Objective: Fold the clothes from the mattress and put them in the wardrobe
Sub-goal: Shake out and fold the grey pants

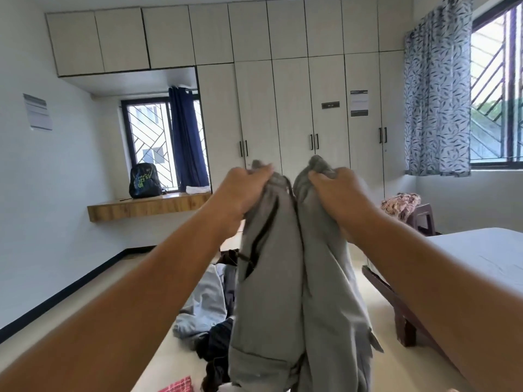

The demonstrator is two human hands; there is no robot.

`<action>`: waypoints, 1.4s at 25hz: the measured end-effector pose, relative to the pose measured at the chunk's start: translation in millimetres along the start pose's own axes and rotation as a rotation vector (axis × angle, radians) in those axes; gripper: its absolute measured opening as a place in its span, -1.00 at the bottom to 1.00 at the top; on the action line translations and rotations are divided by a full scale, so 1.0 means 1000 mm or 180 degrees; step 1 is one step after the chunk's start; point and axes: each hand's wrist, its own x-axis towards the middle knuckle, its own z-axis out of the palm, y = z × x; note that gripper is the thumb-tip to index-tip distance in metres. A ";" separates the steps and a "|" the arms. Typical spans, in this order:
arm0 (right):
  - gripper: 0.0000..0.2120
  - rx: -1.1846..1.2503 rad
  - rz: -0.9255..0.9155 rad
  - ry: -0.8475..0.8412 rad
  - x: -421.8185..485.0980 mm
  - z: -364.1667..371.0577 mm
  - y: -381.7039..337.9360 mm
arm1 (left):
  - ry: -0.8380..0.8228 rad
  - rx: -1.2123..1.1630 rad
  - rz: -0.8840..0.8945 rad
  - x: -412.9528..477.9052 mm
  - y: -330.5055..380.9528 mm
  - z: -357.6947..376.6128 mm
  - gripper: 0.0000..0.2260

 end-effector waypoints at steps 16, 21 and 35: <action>-0.69 0.2210 -0.0269 -0.0346 0.029 -0.038 -0.079 | -0.0032 0.0193 0.0494 0.022 0.048 -0.007 -0.11; -0.62 0.2540 0.0033 -0.0528 0.035 -0.054 -0.070 | -0.0604 -0.0863 0.0099 0.026 0.057 -0.003 -0.54; -0.68 0.1316 -0.0573 0.0179 0.060 -0.134 -0.106 | -0.1152 -0.1107 0.0639 0.054 0.146 0.004 -0.54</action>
